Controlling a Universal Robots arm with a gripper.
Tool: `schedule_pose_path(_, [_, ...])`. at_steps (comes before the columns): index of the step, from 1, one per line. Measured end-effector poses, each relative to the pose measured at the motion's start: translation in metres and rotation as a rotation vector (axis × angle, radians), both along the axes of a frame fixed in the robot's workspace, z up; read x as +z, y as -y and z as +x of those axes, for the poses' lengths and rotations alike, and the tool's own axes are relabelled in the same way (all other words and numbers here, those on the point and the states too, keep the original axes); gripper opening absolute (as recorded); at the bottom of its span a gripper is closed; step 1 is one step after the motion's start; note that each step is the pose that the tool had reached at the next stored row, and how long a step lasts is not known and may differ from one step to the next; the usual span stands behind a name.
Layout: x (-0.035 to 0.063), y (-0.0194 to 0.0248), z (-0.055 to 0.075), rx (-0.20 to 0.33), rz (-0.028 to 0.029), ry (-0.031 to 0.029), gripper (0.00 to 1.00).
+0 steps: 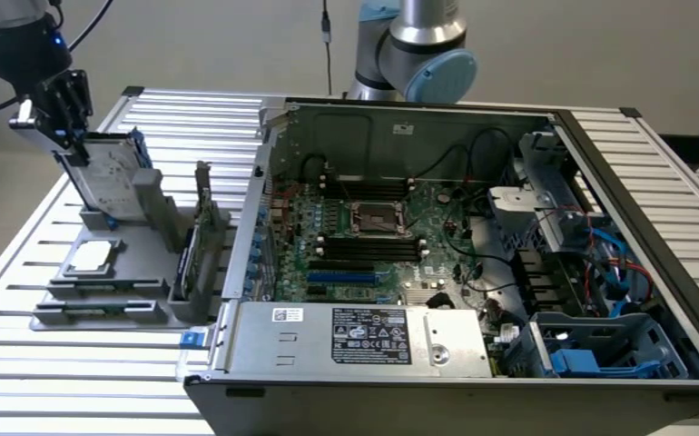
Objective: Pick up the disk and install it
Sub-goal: 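Pick up the disk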
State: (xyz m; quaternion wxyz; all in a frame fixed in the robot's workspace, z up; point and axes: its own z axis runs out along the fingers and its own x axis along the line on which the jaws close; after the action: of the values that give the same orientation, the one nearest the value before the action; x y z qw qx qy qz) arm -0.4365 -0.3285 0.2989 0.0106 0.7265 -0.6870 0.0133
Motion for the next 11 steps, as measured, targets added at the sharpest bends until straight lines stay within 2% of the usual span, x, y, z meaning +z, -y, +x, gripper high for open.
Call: schedule_pose_path(11, [0.0115, 0.0000, 0.000, 0.000, -0.0008, 0.0000, 0.32])
